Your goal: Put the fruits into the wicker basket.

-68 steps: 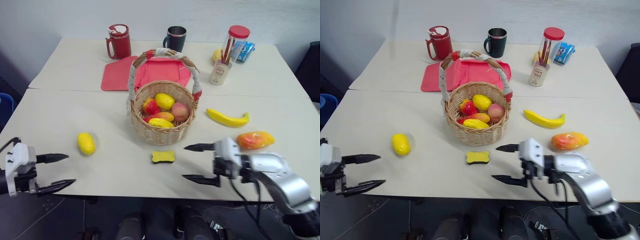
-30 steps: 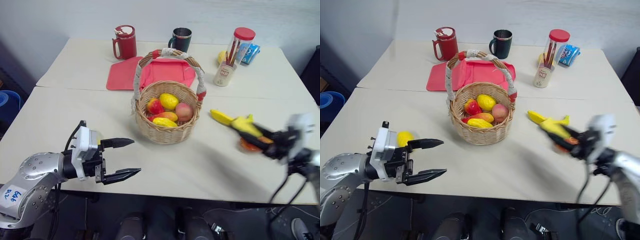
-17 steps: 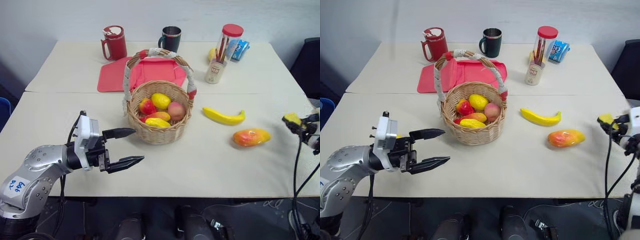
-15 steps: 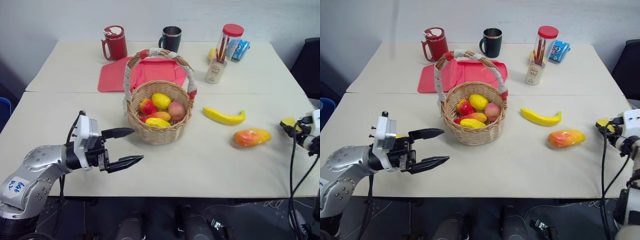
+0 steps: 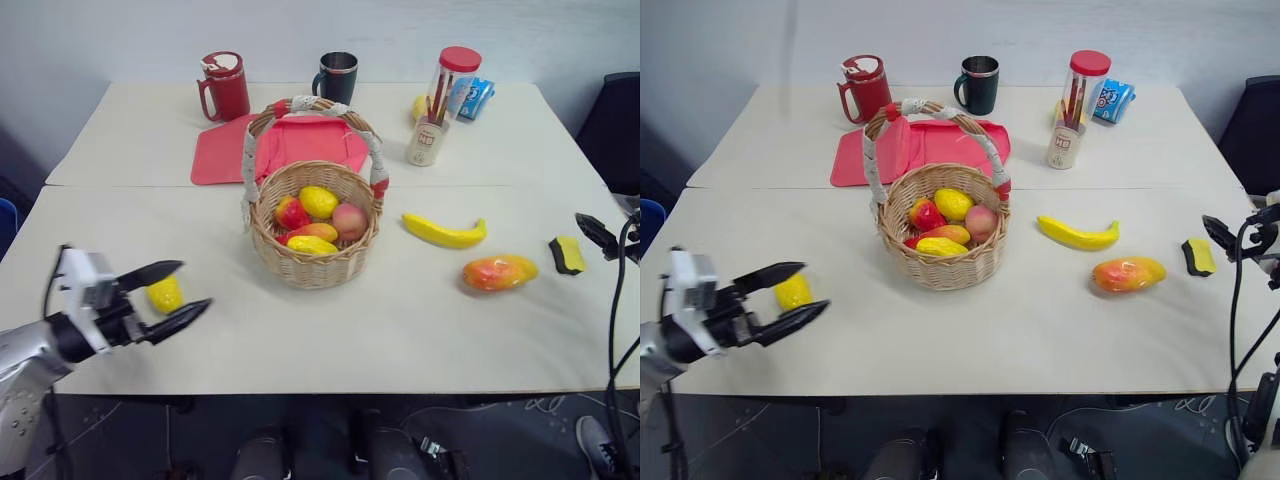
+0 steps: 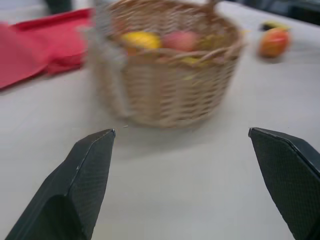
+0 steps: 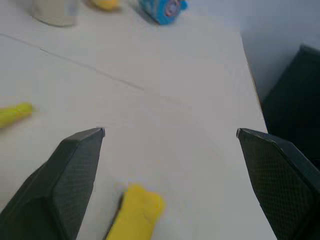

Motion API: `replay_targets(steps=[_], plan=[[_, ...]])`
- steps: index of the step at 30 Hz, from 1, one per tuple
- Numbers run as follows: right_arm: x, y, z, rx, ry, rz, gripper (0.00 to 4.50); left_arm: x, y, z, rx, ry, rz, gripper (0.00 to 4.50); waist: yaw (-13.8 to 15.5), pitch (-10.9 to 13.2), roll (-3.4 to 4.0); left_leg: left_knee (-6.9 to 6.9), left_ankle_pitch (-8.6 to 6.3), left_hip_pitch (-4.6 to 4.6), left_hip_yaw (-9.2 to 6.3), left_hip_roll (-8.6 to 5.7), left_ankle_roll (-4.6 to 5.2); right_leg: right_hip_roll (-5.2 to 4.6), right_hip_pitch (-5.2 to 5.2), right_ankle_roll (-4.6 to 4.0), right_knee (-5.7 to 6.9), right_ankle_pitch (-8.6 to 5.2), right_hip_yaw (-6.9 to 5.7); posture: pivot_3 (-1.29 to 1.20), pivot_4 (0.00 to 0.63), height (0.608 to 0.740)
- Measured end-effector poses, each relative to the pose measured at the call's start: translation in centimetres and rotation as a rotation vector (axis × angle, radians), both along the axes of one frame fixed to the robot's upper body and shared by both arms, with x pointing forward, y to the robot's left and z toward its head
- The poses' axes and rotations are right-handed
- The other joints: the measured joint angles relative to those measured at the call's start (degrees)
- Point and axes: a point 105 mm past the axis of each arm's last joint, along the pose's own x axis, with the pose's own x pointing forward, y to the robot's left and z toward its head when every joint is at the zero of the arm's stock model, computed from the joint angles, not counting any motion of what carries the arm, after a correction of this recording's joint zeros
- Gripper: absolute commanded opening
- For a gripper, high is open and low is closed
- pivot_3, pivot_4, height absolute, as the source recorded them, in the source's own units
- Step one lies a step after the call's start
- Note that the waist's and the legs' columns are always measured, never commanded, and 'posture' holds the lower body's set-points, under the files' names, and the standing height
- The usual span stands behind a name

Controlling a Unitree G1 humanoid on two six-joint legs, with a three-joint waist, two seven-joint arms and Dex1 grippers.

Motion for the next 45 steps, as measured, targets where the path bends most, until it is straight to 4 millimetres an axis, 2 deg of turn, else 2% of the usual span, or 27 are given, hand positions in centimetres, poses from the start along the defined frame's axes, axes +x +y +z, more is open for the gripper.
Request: replay_targets(steps=[3, 5, 7, 9, 11, 12, 15, 16, 19, 23, 25, 30, 32, 35, 38, 39, 43, 45], plan=[[-1.4, 6.6, -1.3, -0.016, -0.003, 0.315, 4.42, -1.3, 4.9, -0.6, 0.024, 0.003, 0.192, 4.50, 0.3, 0.0, 0.00, -0.03, -0.07, -0.02, 0.02, 0.19, -0.08, -0.06, -0.05, -0.05, -0.01, -0.01, 0.00, 0.00, 0.150, 0.740], [-4.0, 12.7, -2.8, -0.033, 0.036, 0.592, 4.42, -3.1, 9.0, -1.8, 0.040, 0.039, 0.353, 4.50, 0.7, 0.0, 0.04, -0.05, -0.21, -0.07, 0.02, 0.36, -0.18, -0.03, -0.12, -0.14, 0.09, -0.06, 0.00, 0.00, 0.150, 0.740], [-6.3, 18.0, -2.6, 0.016, 0.017, 0.799, 4.42, -4.7, 12.8, -3.0, 0.041, 0.074, 0.516, 4.50, 0.8, 0.0, 0.06, -0.05, -0.25, -0.08, 0.01, 0.36, -0.15, -0.03, -0.16, -0.16, 0.03, -0.07, -0.08, 0.00, 0.150, 0.740], [-8.8, 22.3, -2.3, 0.051, -0.021, 0.967, 4.42, -6.2, 15.9, -3.6, 0.056, 0.093, 0.664, 4.50, 0.9, -0.1, -0.13, -0.02, -0.43, -0.08, -0.05, 0.36, -0.08, -0.08, -0.15, -0.22, 0.00, -0.08, -0.08, 0.00, 0.150, 0.740], [-10.4, 24.5, -2.6, 0.072, -0.030, 1.049, 4.42, -7.6, 18.0, -4.1, 0.091, 0.130, 0.767, 4.50, 1.3, -0.3, -0.44, 0.03, -0.63, -0.08, -0.15, 0.33, 0.19, -0.18, -0.08, -0.29, -0.10, -0.06, -0.07, 0.00, 0.150, 0.740], [-10.7, 24.8, -2.9, 0.085, -0.030, 1.058, 4.42, -8.2, 18.7, -4.4, 0.101, 0.150, 0.806, 4.50, 1.6, -0.4, -0.54, 0.06, -0.66, -0.09, -0.16, 0.31, 0.22, -0.26, -0.05, -0.36, -0.20, -0.01, -0.02, 0.00, 0.150, 0.740], [-10.8, 25.4, -3.6, 0.076, -0.025, 1.061, 4.42, -8.9, 19.3, -5.0, 0.088, 0.228, 0.846, 4.50, 2.2, -0.5, -0.71, 0.04, -0.83, -0.11, -0.21, 0.26, -0.03, -0.44, -0.05, -0.42, -0.25, 0.03, -0.01, 0.00, 0.150, 0.740], [-10.8, 25.5, -3.6, 0.069, -0.035, 1.058, 4.42, -8.9, 18.9, -4.9, 0.054, 0.266, 0.837, 4.50, 2.2, -0.5, -0.73, 0.04, -0.82, -0.12, -0.26, 0.27, -0.07, -0.44, -0.05, -0.44, -0.25, 0.02, -0.04, 0.00, 0.150, 0.740], [-10.6, 25.5, -3.6, 0.054, -0.051, 1.045, 4.42, -7.0, 15.4, -3.6, -0.061, 0.317, 0.700, 4.50, 2.3, -0.5, -0.83, 0.04, -0.63, -0.14, -0.42, 0.28, -0.45, -0.47, 0.00, -0.49, -0.24, -0.01, -0.11, 0.00, 0.150, 0.740], [-10.4, 25.3, -3.9, 0.035, -0.055, 1.035, 4.42, -1.9, 8.7, -0.6, -0.160, 0.347, 0.480, 4.50, 2.4, -0.5, -0.77, 0.03, -0.54, -0.06, -0.50, 0.20, -0.47, -0.53, 0.13, -0.49, -0.16, 0.00, -0.14, 0.00, 0.150, 0.740], [-10.1, 25.2, -4.2, 0.035, -0.044, 1.026, 4.42, 0.3, 5.9, 0.1, -0.175, 0.366, 0.420, 4.50, 2.2, -0.4, -0.54, -0.01, -0.42, -0.07, -0.46, 0.13, -0.38, -0.54, 0.06, -0.48, -0.03, 0.00, -0.10, 0.00, 0.150, 0.740], [-9.6, 25.4, -3.6, 0.017, -0.062, 1.020, 4.42, 4.3, 2.0, -0.6, -0.122, 0.470, 0.372, 4.50, 0.8, -0.3, -0.49, -0.11, -0.17, -0.11, -0.26, 0.41, -0.47, 0.03, -0.09, -0.49, 0.15, 0.00, -0.04, 0.00, 0.150, 0.740], [-9.4, 25.4, -3.4, 0.015, -0.070, 1.015, 4.42, 5.4, 1.1, -1.5, -0.100, 0.517, 0.367, 4.50, 0.7, -0.3, -0.49, -0.12, -0.17, -0.05, -0.13, 0.41, -0.46, 0.11, -0.09, -0.49, 0.17, 0.00, -0.05, 0.00, 0.150, 0.740], [-9.3, 25.4, -3.6, 0.017, -0.065, 1.001, 4.42, 6.3, 0.8, -4.1, -0.066, 0.606, 0.397, 4.50, 0.7, -0.3, -0.49, -0.10, -0.17, -0.06, 0.05, 0.41, -0.44, 0.17, -0.19, -0.49, 0.18, 0.00, -0.05, 0.00, 0.150, 0.740], [-9.2, 25.4, -3.5, 0.023, -0.071, 0.984, 4.50, 7.6, 0.4, -4.2, -0.050, 0.577, 0.404, 3.90, 1.1, -0.3, -0.50, 0.02, -0.16, -0.03, 0.05, 0.35, -0.40, 0.13, -0.17, -0.49, 0.14, 0.00, -0.04, 0.00, 0.150, 0.740], [-9.2, 25.4, -3.6, 0.025, -0.071, 0.977, 4.50, 7.8, 0.4, -4.3, -0.036, 0.570, 0.409, 3.49, 1.3, -0.3, -0.50, 0.02, -0.15, -0.01, 0.05, 0.33, -0.39, 0.10, -0.17, -0.49, 0.14, 0.00, -0.03, 0.00, 0.150, 0.740], [-9.0, 25.3, -3.7, 0.033, -0.071, 0.943, 4.50, 8.2, 0.2, -4.5, -0.025, 0.545, 0.399, 2.44, 2.1, -0.3, -0.50, 0.04, -0.15, 0.04, 0.05, 0.35, -0.39, 0.02, -0.17, -0.49, 0.18, 0.00, 0.01, 0.00, 0.150, 0.740], [-8.9, 25.3, -3.6, 0.034, -0.073, 0.936, 4.50, 8.2, 0.0, -4.4, -0.029, 0.526, 0.370, 2.11, 2.2, -0.3, -0.50, 0.02, -0.15, 0.03, 0.05, 0.36, -0.40, 0.01, -0.17, -0.49, 0.16, 0.00, 0.03, 0.00, 0.150, 0.740]])
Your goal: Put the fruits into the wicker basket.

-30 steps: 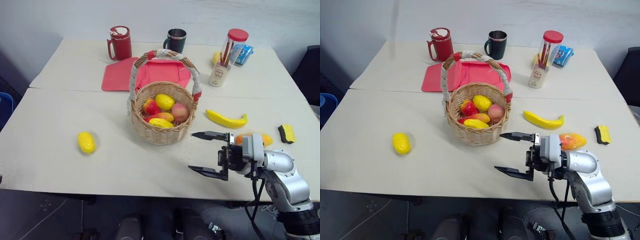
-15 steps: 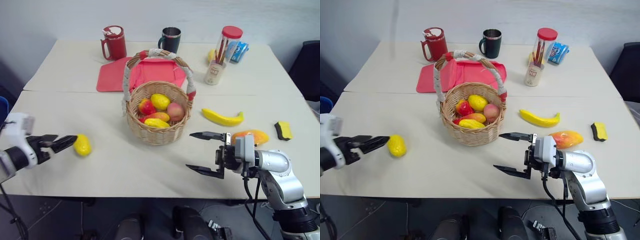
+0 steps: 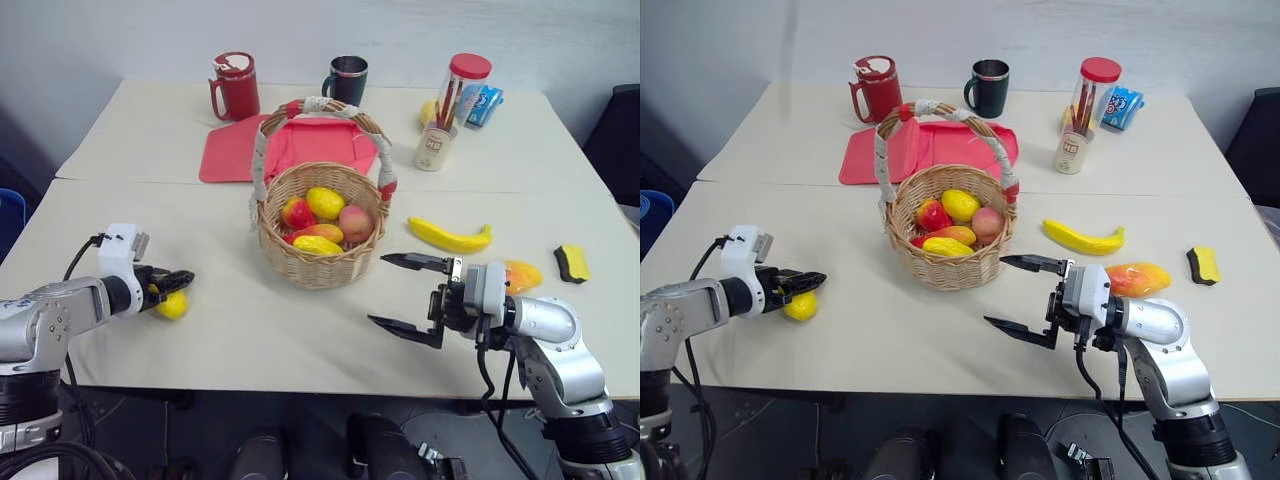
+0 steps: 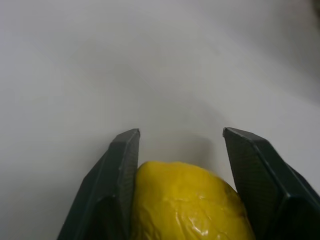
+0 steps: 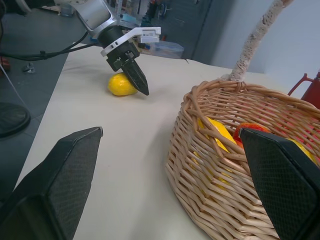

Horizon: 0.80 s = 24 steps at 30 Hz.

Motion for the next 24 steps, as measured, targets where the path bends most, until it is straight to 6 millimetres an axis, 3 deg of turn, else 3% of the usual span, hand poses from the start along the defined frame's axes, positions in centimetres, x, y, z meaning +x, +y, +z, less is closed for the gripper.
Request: replay_targets(steps=[4, 7, 11, 14, 17, 19, 24], plan=[[0.2, -0.1, 0.1, 0.003, -0.005, -0.020, 4.50, -0.7, -0.4, 0.1, -0.003, -0.009, -0.076, 1.67, -0.1, 0.0, 0.00, -0.01, 0.00, -0.06, 0.01, 0.03, 0.00, 0.02, -0.03, 0.00, -0.01, 0.00, 0.00, 0.00, 0.150, 0.740], [0.3, -0.2, 0.2, 0.006, -0.007, -0.033, 4.50, -0.6, -0.8, 1.0, -0.023, -0.088, -0.134, 1.60, 0.0, 0.0, 0.00, 0.02, 0.00, -0.10, 0.00, 0.03, 0.00, 0.03, -0.04, 0.00, -0.04, 0.00, -0.04, 0.00, 0.150, 0.740], [0.4, -0.6, -0.2, 0.008, 0.007, -0.065, 4.50, -1.7, -4.4, 6.9, -0.115, -0.415, -0.433, 1.60, 0.2, 0.0, -0.01, 0.05, -0.01, -0.18, -0.06, 0.00, 0.02, -0.02, -0.02, 0.00, -0.04, 0.00, -0.03, 0.00, 0.150, 0.740], [0.7, -2.3, -0.2, 0.021, 0.014, -0.171, 4.50, -2.8, -7.0, 10.0, -0.120, -0.541, -0.635, 1.60, 0.4, 0.0, -0.01, 0.10, -0.01, -0.18, -0.07, -0.05, 0.04, 0.05, 0.00, 0.00, -0.05, 0.00, -0.05, 0.00, 0.150, 0.740], [1.9, -5.5, 1.5, 0.116, -0.003, -0.393, 4.50, -1.4, -10.6, 14.2, -0.125, -0.744, -0.728, 1.60, 1.5, 0.0, -0.01, 0.35, 0.04, -0.18, -0.15, -0.13, 0.11, 0.17, 0.11, 0.09, 0.00, 0.07, -0.07, 0.00, 0.150, 0.740], [2.0, -6.7, 2.3, 0.171, -0.020, -0.498, 4.50, 0.1, -13.4, 15.8, -0.133, -0.803, -0.744, 1.60, 1.9, 0.0, 0.00, 0.45, 0.03, -0.16, -0.23, -0.21, 0.16, 0.20, 0.23, 0.15, 0.00, 0.10, -0.07, 0.00, 0.150, 0.740], [1.2, -7.9, 1.3, 0.215, 0.024, -0.619, 4.50, 4.5, -17.3, 13.5, -0.121, -0.738, -0.683, 1.60, 1.3, 0.0, 0.01, 0.43, -0.03, -0.17, 0.06, -0.49, 0.30, 0.28, 0.12, 0.25, 0.03, 0.15, -0.11, 0.00, 0.150, 0.740]])
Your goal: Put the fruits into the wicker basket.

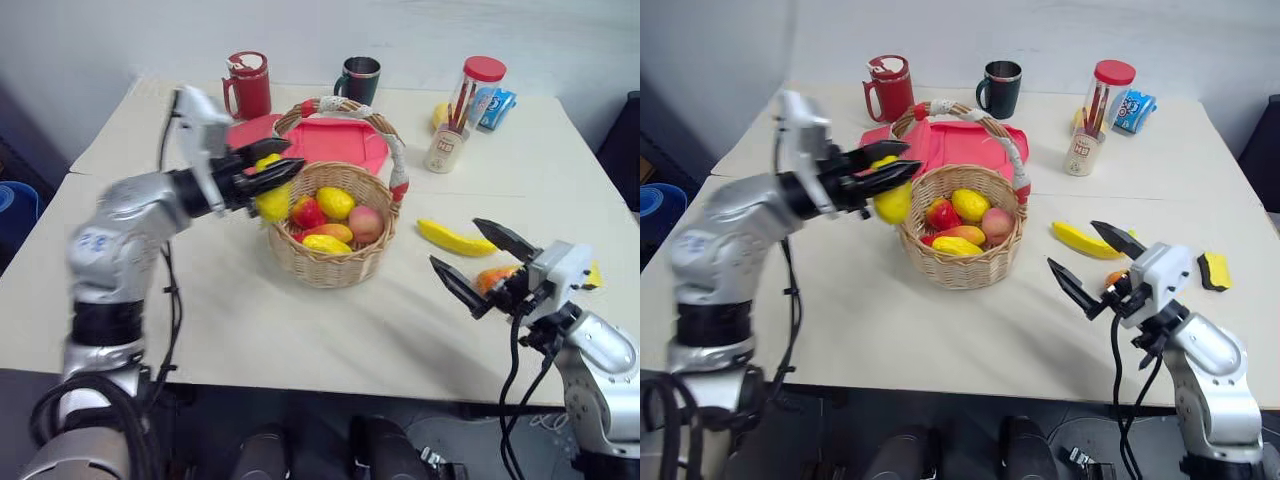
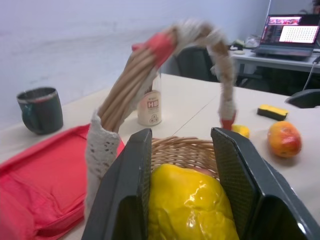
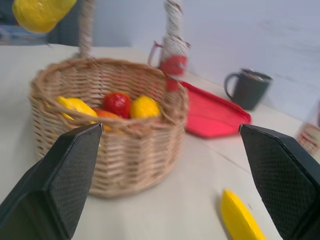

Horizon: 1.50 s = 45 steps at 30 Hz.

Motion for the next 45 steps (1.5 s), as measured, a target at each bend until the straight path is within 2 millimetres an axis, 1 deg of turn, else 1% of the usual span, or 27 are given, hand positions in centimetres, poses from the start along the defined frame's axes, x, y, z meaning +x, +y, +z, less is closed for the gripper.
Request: replay_targets(steps=[1, 2, 3, 4, 5, 9, 12, 14, 17, 18, 19, 20, 21, 23, 25, 27, 29, 31, 33, 34, 36, 37, 38, 39, 41, 44, 45], plan=[[-0.2, 0.0, -0.1, 0.004, 0.001, -0.009, 4.50, 0.8, -1.0, -1.3, 0.033, 0.021, 0.013, 1.60, -0.2, 0.0, 0.00, 0.00, -0.01, -0.02, 0.03, 0.01, 0.01, 0.02, -0.02, 0.01, 0.00, 0.01, 0.00, 0.00, 0.150, 0.740], [-0.3, 0.2, 0.0, 0.005, -0.006, -0.011, 4.50, 1.4, -1.8, -2.5, 0.059, 0.043, 0.022, 1.91, -0.3, 0.0, 0.00, 0.01, -0.01, -0.06, 0.05, 0.01, 0.02, 0.04, -0.07, 0.02, -0.01, 0.01, 0.01, 0.00, 0.150, 0.740], [-0.3, 0.2, 0.1, 0.006, -0.011, -0.013, 4.50, 1.7, -2.1, -3.0, 0.070, 0.050, 0.027, 2.25, -0.4, 0.0, 0.00, 0.00, -0.01, -0.06, 0.05, 0.02, 0.02, 0.04, -0.07, 0.02, -0.01, 0.01, 0.01, 0.00, 0.150, 0.740], [-0.3, 0.3, 0.2, 0.006, -0.016, -0.019, 4.50, 1.9, -2.3, -3.5, 0.083, 0.052, 0.035, 2.40, -0.5, 0.0, -0.01, 0.01, -0.01, -0.07, 0.05, 0.03, 0.02, 0.04, -0.08, 0.02, -0.02, 0.01, 0.00, 0.00, 0.150, 0.740], [-0.3, 0.3, 0.4, 0.008, -0.023, -0.026, 4.50, 2.1, -2.4, -3.9, 0.105, 0.043, 0.040, 2.74, -0.5, 0.0, -0.01, 0.01, -0.01, -0.06, 0.04, 0.05, 0.02, 0.05, -0.08, 0.02, -0.04, 0.01, 0.00, 0.00, 0.150, 0.740], [-0.8, -0.1, -0.2, 0.006, -0.006, -0.048, 4.50, 2.1, -2.2, -3.3, 0.096, -0.028, 0.026, 3.90, -0.2, 0.0, -0.01, 0.07, -0.03, -0.07, 0.02, 0.13, 0.06, 0.01, -0.07, 0.02, -0.07, 0.01, -0.01, 0.00, 0.150, 0.740], [-1.4, -1.5, -0.8, -0.001, 0.019, -0.093, 4.50, 1.3, -1.5, -2.2, 0.084, -0.088, -0.025, 3.90, 0.1, 0.0, -0.01, 0.18, -0.07, -0.09, 0.03, 0.24, 0.12, 0.00, -0.06, 0.02, -0.06, 0.00, 0.00, 0.00, 0.150, 0.740], [-2.7, -3.0, -1.5, -0.041, 0.060, -0.117, 4.50, 0.2, -0.1, -1.6, 0.101, -0.131, -0.066, 3.90, 0.2, 0.0, 0.01, 0.16, -0.08, -0.09, 0.04, 0.29, 0.13, 0.00, -0.06, 0.02, -0.06, 0.00, 0.00, 0.00, 0.150, 0.740], [-5.5, -6.5, -2.3, -0.123, 0.128, -0.196, 4.50, -1.3, 3.4, -1.1, 0.129, -0.161, -0.098, 3.90, 0.2, 0.0, 0.03, 0.15, -0.09, -0.07, 0.04, 0.33, 0.14, 0.03, -0.04, 0.03, -0.10, 0.00, -0.01, 0.00, 0.150, 0.740], [-6.0, -7.3, -2.4, -0.139, 0.138, -0.216, 4.50, -1.5, 4.2, -1.0, 0.136, -0.162, -0.100, 3.90, 0.2, 0.0, 0.03, 0.17, -0.10, -0.06, 0.04, 0.34, 0.16, 0.03, -0.03, 0.03, -0.12, 0.00, -0.02, 0.00, 0.150, 0.740], [-7.1, -9.1, -2.7, -0.166, 0.169, -0.268, 4.50, -2.0, 5.5, -0.8, 0.141, -0.164, -0.102, 4.07, 0.2, 0.0, 0.03, 0.20, -0.11, -0.01, 0.03, 0.35, 0.19, 0.04, 0.07, 0.03, -0.15, 0.00, -0.02, 0.00, 0.150, 0.740], [-7.9, -10.2, -2.9, -0.183, 0.186, -0.295, 4.50, -2.6, 6.2, -0.8, 0.159, -0.164, -0.122, 4.24, 0.2, 0.0, 0.03, 0.24, -0.13, 0.03, 0.04, 0.34, 0.21, 0.02, 0.10, 0.06, -0.14, 0.02, 0.00, 0.00, 0.150, 0.740], [-8.9, -11.1, -2.9, -0.211, 0.195, -0.321, 4.50, -3.5, 7.1, -1.5, 0.203, -0.147, -0.156, 4.45, 0.2, 0.0, 0.09, 0.22, -0.16, 0.06, 0.07, 0.34, 0.26, 0.01, 0.10, 0.06, -0.14, 0.01, 0.04, 0.00, 0.150, 0.740], [-11.0, -13.4, -3.8, -0.245, 0.250, -0.398, 4.50, -4.8, 9.1, -3.2, 0.274, -0.090, -0.188, 4.48, 0.1, 0.0, 0.19, 0.13, -0.21, 0.10, 0.09, 0.38, 0.21, 0.04, 0.08, 0.02, -0.16, -0.04, 0.05, 0.00, 0.150, 0.740], [-13.7, -15.8, -5.0, -0.263, 0.300, -0.505, 4.50, -5.8, 11.8, -5.4, 0.342, -0.031, -0.171, 4.48, 0.1, 0.0, 0.20, 0.05, -0.26, 0.13, 0.09, 0.49, 0.12, 0.10, 0.05, -0.08, -0.20, -0.09, 0.04, 0.00, 0.150, 0.740], [-16.2, -17.2, -6.7, -0.280, 0.358, -0.573, 4.50, -6.7, 14.5, -7.9, 0.387, 0.035, -0.137, 4.48, 0.1, 0.0, 0.24, -0.08, -0.37, 0.18, 0.10, 0.54, 0.21, 0.10, 0.02, -0.16, -0.19, -0.13, 0.04, 0.00, 0.150, 0.740], [-18.2, -17.8, -8.4, -0.301, 0.411, -0.600, 4.50, -7.6, 15.5, -9.8, 0.390, 0.093, -0.128, 4.48, 0.1, 0.0, 0.25, -0.15, -0.46, 0.18, 0.08, 0.54, 0.37, -0.08, 0.02, -0.17, -0.21, -0.13, 0.08, 0.00, 0.150, 0.740], [-18.9, -17.9, -9.0, -0.331, 0.421, -0.593, 4.50, -7.9, 15.4, -10.4, 0.385, 0.097, -0.134, 4.48, 0.1, 0.0, 0.25, -0.11, -0.48, 0.18, 0.06, 0.53, 0.41, -0.33, 0.05, -0.18, -0.22, -0.08, 0.18, 0.00, 0.150, 0.740], [-18.6, -17.6, -9.0, -0.345, 0.399, -0.571, 4.50, -7.9, 15.1, -10.1, 0.380, 0.084, -0.136, 4.48, 0.0, 0.0, 0.25, -0.12, -0.47, 0.22, 0.06, 0.56, 0.41, -0.36, 0.08, -0.21, -0.23, -0.04, 0.33, 0.00, 0.150, 0.740], [-17.4, -17.6, -8.6, -0.355, 0.365, -0.545, 4.50, -8.2, 14.9, -9.7, 0.366, 0.073, -0.139, 4.48, -0.2, 0.0, 0.25, -0.13, -0.46, 0.26, 0.05, 0.58, 0.39, -0.37, 0.10, -0.24, -0.23, -0.02, 0.44, 0.00, 0.150, 0.740], [-12.9, -17.1, -6.3, -0.418, 0.269, -0.431, 4.50, -8.8, 13.2, -9.0, 0.335, 0.056, -0.187, 4.48, -1.8, 0.0, 0.24, -0.20, -0.49, 0.53, 0.49, 0.58, 0.44, -0.35, 0.13, -0.19, -0.22, 0.10, 0.91, 0.00, 0.150, 0.740], [-11.4, -16.8, -5.3, -0.448, 0.235, -0.388, 4.50, -8.9, 12.7, -8.7, 0.330, 0.048, -0.203, 4.48, -2.3, 0.0, 0.26, -0.32, -0.48, 0.66, 0.61, 0.55, 0.47, -0.36, 0.18, -0.17, -0.21, 0.12, 1.06, 0.00, 0.150, 0.740], [-9.2, -16.1, -3.8, -0.507, 0.200, -0.309, 4.50, -9.2, 11.9, -8.3, 0.325, 0.037, -0.226, 4.48, -2.7, 0.0, 0.34, -0.50, -0.46, 0.86, 0.70, 0.54, 0.45, -0.32, 0.23, -0.18, -0.21, 0.10, 1.13, 0.00, 0.150, 0.740], [-7.8, -15.6, -2.7, -0.547, 0.175, -0.264, 4.50, -9.4, 11.6, -8.0, 0.324, 0.028, -0.233, 4.48, -2.7, 0.0, 0.38, -0.66, -0.41, 0.91, 0.70, 0.54, 0.36, -0.27, 0.20, -0.20, -0.19, 0.02, 1.11, 0.00, 0.150, 0.740], [-5.3, -14.9, -1.7, -0.599, 0.177, -0.198, 4.50, -9.4, 11.2, -8.1, 0.309, 0.037, -0.229, 4.48, -2.6, 0.0, 0.38, -0.72, -0.17, 0.91, 0.66, 0.64, -0.17, -0.06, 0.10, -0.28, -0.06, -0.16, 1.04, 0.00, 0.150, 0.740], [-1.1, -13.9, -1.1, -0.640, 0.233, -0.127, 4.50, -9.5, 10.0, -8.3, 0.286, 0.046, -0.245, 4.48, -2.6, 0.0, 0.35, -0.69, -0.10, 0.85, 0.70, 0.66, -0.27, 0.12, 0.02, -0.28, -0.05, -0.16, 1.00, 0.00, 0.150, 0.740], [-0.2, -13.6, -1.1, -0.644, 0.249, -0.109, 4.50, -9.6, 9.6, -8.3, 0.283, 0.045, -0.256, 4.48, -2.5, 0.0, 0.34, -0.68, -0.10, 0.81, 0.68, 0.66, -0.26, 0.15, 0.02, -0.28, -0.06, -0.16, 0.98, 0.00, 0.150, 0.740]])
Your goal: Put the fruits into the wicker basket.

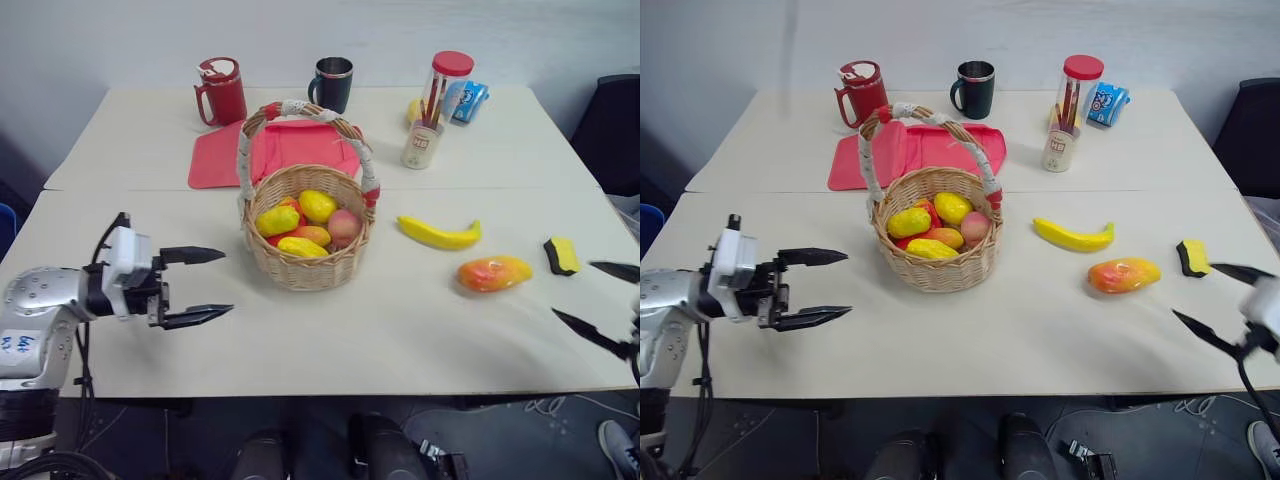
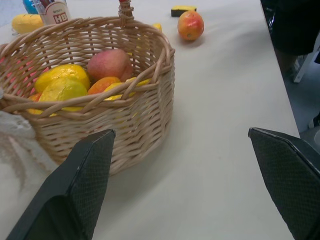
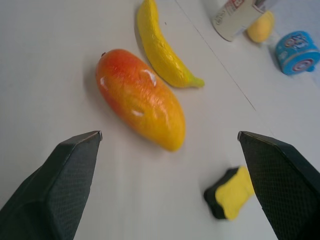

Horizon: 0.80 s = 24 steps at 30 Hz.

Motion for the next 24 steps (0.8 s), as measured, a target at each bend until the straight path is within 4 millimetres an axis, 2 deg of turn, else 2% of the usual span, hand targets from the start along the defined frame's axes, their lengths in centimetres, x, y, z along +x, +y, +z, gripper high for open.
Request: replay_targets(steps=[5, 9, 13, 16, 20, 24], plan=[[3.8, 1.1, -2.6, -0.090, 0.194, 0.073, 4.50, -0.6, -0.7, 0.5, -0.011, 0.007, -0.005, 4.48, 0.1, 0.0, 0.02, 0.22, -0.06, -0.05, 0.20, -0.13, 0.27, 0.02, 0.00, 0.21, -0.05, 0.12, -0.06, 0.00, 0.150, 0.740], [5.9, 1.6, -2.6, -0.156, 0.274, 0.119, 4.50, -1.2, -0.8, 0.5, -0.011, 0.015, 0.015, 4.48, -0.3, 0.0, 0.03, 0.25, -0.08, -0.04, 0.27, -0.09, 0.29, -0.16, -0.02, 0.22, -0.07, 0.13, -0.08, 0.00, 0.150, 0.740], [8.7, 3.5, -2.3, -0.147, 0.255, 0.166, 4.50, -1.5, -0.9, 0.7, -0.019, 0.014, 0.028, 4.48, -0.5, 0.0, 0.03, 0.24, -0.04, -0.06, 0.28, -0.04, 0.20, -0.14, -0.08, 0.20, -0.03, 0.12, -0.10, 0.00, 0.150, 0.740], [9.5, 4.6, -2.8, -0.135, 0.287, 0.214, 3.93, -1.8, -1.1, 0.5, -0.027, 0.032, 0.030, 4.50, -0.5, 0.0, 0.03, 0.21, -0.04, -0.06, 0.28, -0.04, 0.19, -0.14, -0.08, 0.18, -0.05, 0.11, -0.10, 0.00, 0.150, 0.740], [9.4, 5.4, -3.5, -0.117, 0.346, 0.273, 2.66, -2.0, -1.1, 0.0, -0.029, 0.060, 0.048, 4.50, -0.2, 0.1, 0.03, 0.29, -0.05, -0.13, 0.21, -0.09, 0.21, -0.19, -0.07, 0.18, -0.05, 0.11, -0.09, 0.00, 0.150, 0.740], [8.2, 6.3, -3.0, -0.029, 0.395, 0.369, 2.60, -2.0, -0.8, 0.5, -0.037, 0.036, 0.075, 4.50, -0.3, 0.1, 0.04, 0.28, -0.06, -0.14, 0.15, -0.04, 0.21, -0.26, -0.05, 0.18, -0.05, 0.11, -0.06, 0.00, 0.150, 0.740]])
